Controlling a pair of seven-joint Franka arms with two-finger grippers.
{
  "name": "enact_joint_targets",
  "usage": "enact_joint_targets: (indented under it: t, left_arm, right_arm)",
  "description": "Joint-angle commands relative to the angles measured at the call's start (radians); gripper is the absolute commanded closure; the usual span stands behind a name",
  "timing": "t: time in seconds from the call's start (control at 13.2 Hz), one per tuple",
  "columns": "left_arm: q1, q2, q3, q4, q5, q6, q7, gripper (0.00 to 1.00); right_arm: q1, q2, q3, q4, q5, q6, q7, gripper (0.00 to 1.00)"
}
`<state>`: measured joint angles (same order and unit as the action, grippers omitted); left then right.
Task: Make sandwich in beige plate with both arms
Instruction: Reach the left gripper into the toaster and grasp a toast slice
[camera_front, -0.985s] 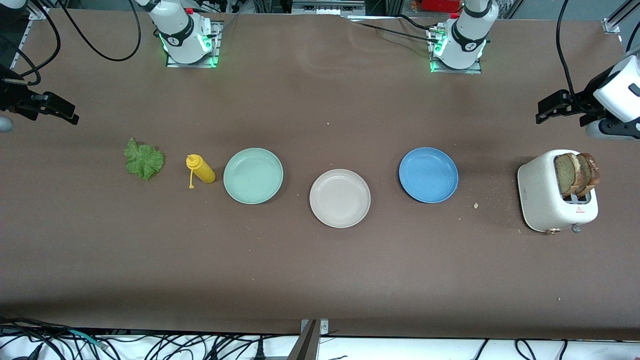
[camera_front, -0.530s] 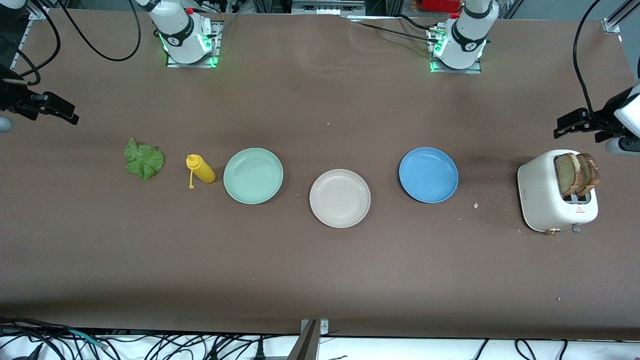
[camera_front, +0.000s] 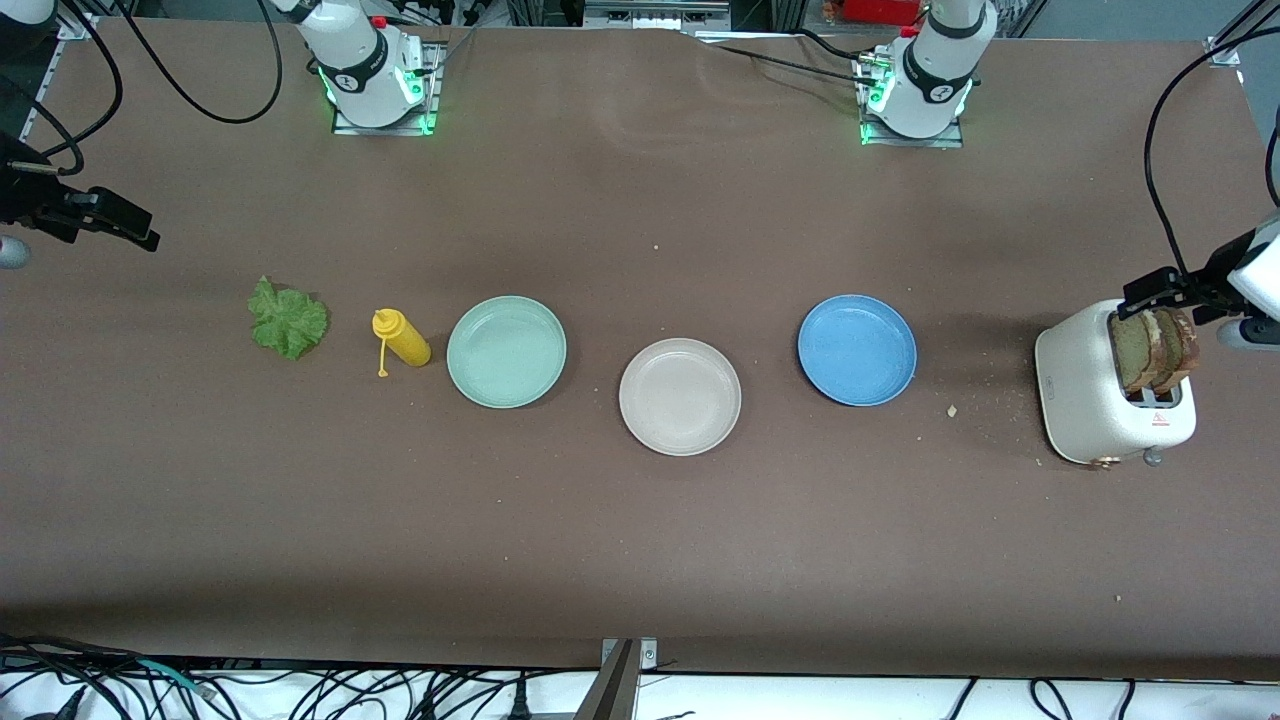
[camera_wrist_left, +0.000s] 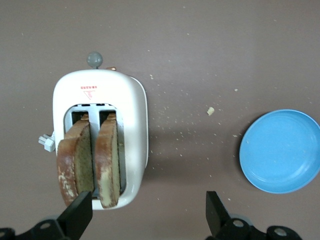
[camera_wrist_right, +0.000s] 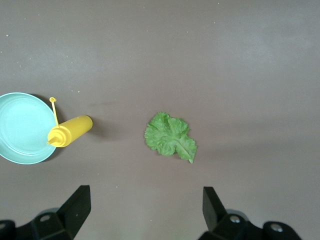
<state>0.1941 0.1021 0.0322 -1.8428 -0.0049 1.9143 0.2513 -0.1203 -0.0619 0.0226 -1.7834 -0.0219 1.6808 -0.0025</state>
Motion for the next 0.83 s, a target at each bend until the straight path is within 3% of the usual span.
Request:
enact_joint_targets:
  t: [0.0, 0.76]
  left_arm:
    - [0.042, 0.050, -0.009, 0.002, 0.022, 0.055, 0.061, 0.00]
    - [0.064, 0.073, -0.011, -0.114, 0.011, 0.187, 0.075, 0.00]
  right_arm:
    - [-0.010, 0.004, 0.003, 0.004, 0.014, -0.004, -0.010, 0.01]
    - [-0.012, 0.007, 0.003, 0.010, 0.016, -0.015, -0.011, 0.01]
